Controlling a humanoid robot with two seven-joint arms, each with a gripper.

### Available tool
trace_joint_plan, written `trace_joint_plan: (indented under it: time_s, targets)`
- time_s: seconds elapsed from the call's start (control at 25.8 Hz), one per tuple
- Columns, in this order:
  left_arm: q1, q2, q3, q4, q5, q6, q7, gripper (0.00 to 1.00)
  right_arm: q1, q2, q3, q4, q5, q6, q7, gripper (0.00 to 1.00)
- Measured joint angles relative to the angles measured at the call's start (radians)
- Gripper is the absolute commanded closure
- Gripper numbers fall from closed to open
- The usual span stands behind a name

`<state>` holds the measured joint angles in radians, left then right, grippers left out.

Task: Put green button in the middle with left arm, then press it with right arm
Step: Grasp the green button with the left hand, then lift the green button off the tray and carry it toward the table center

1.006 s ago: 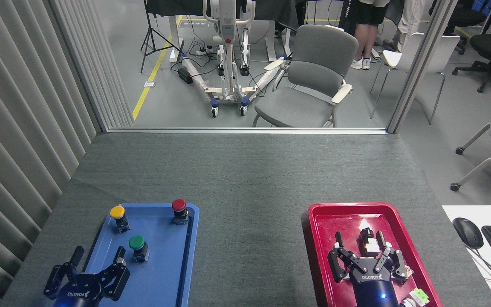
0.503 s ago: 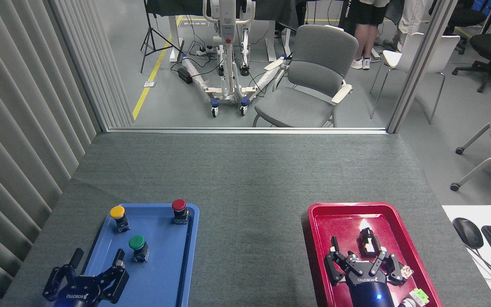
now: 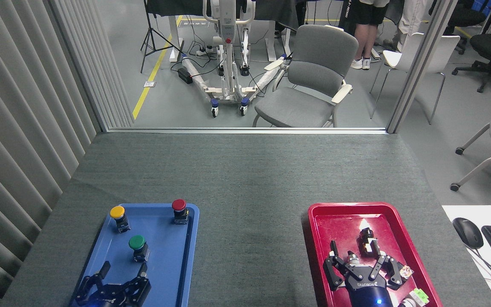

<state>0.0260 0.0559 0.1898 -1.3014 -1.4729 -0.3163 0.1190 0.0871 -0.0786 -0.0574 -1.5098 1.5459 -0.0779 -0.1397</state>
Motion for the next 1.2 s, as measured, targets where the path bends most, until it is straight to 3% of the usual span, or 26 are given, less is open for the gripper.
trace_joint_plan:
  time_s: [0.39, 0.46, 0.62, 0.81, 1.05, 1.2]
  targets:
    - [-0.129, 0.004, -0.07, 0.179, -0.004, 0.065, 0.029, 0.01, 0.001, 0.028, -0.01, -0.001, 0.009, -0.001, -0.005, 0.0]
    - [-0.154, 0.005, -0.071, 0.212, -0.004, 0.072, 0.032, 0.13, 0.001, 0.031, -0.012, -0.001, 0.011, -0.003, -0.006, 0.0]
    - [-0.183, 0.006, -0.072, 0.273, -0.004, 0.08, 0.067, 0.6, 0.003, 0.03, -0.014, -0.001, 0.029, -0.005, -0.009, 0.0]
    - [-0.189, 0.009, -0.072, 0.301, -0.005, 0.09, 0.122, 0.97, 0.005, 0.037, -0.034, -0.001, 0.062, -0.04, -0.011, 0.0]
    - [-0.173, 0.037, -0.073, 0.284, -0.004, 0.099, 0.138, 1.0, 0.007, 0.053, -0.046, -0.002, 0.076, -0.068, -0.012, 0.0]
    - [-0.138, 0.048, -0.101, 0.14, -0.004, -0.007, 0.158, 1.0, 0.008, 0.062, -0.04, -0.004, 0.083, -0.07, -0.014, 0.0]
